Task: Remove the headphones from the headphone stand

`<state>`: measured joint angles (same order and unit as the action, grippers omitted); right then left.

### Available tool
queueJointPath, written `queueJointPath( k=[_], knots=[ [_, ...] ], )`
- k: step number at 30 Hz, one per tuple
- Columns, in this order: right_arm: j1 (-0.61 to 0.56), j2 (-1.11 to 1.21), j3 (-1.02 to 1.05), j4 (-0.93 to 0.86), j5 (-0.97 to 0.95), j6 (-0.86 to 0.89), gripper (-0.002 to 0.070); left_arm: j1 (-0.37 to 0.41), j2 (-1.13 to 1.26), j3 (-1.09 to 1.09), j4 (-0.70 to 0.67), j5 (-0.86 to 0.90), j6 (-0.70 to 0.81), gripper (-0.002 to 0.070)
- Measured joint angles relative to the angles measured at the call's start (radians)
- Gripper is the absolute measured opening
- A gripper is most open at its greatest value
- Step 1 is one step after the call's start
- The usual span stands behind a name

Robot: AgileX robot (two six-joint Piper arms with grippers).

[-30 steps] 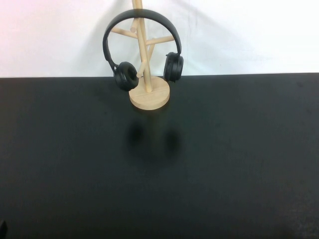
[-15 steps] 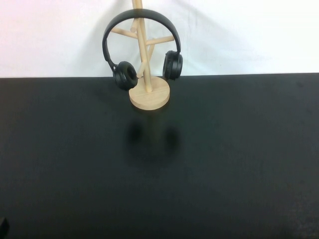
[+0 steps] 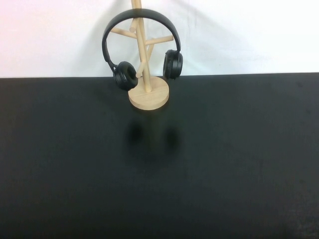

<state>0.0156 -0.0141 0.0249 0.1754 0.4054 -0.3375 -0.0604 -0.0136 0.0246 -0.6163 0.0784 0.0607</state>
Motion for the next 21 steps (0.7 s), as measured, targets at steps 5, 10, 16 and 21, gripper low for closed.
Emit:
queueJointPath(
  k=[5,10,16,21],
  knots=[
    [0.0,0.0,0.0,0.0,0.0,0.0,-0.0008,0.0,0.04,-0.132,0.032,0.182,0.031,-0.0003],
    [0.0,0.0,0.0,0.0,0.0,0.0,-0.0008,0.0,0.293,-0.372,0.141,0.439,0.097,-0.0003],
    [0.0,0.0,0.0,0.0,0.0,0.0,-0.0008,0.0,0.668,-0.625,0.134,0.521,0.404,-0.0003],
    [0.0,0.0,0.0,0.0,0.0,0.0,-0.0008,0.0,0.919,-0.781,-0.106,0.414,0.859,-0.0003]
  ],
)
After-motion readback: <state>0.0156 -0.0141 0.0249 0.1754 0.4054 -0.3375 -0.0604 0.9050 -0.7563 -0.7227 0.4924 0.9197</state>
